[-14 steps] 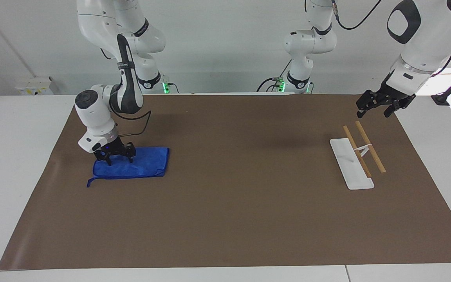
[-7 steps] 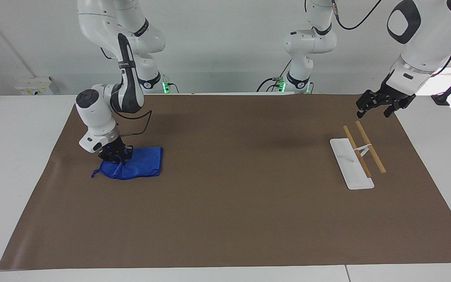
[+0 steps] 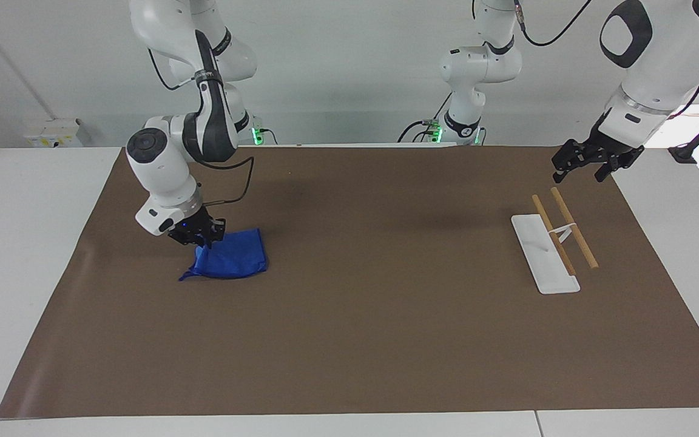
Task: Right arm passes towel to left arm to hang
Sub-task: 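Lift the towel with the right gripper while the left gripper reaches forward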
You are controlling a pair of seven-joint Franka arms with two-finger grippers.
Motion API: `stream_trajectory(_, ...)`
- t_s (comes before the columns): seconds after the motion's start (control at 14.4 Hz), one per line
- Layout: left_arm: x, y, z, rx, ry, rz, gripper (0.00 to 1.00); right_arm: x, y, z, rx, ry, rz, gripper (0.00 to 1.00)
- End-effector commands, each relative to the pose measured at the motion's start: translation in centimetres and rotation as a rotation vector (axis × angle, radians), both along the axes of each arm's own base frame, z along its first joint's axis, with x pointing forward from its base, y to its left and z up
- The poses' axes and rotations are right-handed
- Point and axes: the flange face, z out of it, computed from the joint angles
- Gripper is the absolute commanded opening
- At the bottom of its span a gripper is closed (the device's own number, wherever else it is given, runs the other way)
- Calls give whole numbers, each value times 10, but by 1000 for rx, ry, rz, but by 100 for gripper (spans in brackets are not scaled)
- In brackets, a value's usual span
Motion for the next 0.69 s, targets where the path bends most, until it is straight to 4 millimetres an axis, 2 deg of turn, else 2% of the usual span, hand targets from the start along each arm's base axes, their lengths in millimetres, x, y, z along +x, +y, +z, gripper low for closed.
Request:
stream_trajectory(0.0,-3,3,5,17,-11,-2,100,16,41,48,57,8,-65,0)
stream_trajectory(0.21,-3,2,4,17,-7,-3,100,25,84,102,173,-19,-170,0)
stream_trajectory(0.35,-3,1,5,17,-8,-6,100,38,115,133,311,-18,-291,0)
stream_trajectory(0.42,-3,1,4,17,-10,-5,100,44,129,142,403,-6,-354,0)
stream_trajectory(0.63,-3,3,4,17,-10,-2,100,46,180,160,628,27,-559,0)
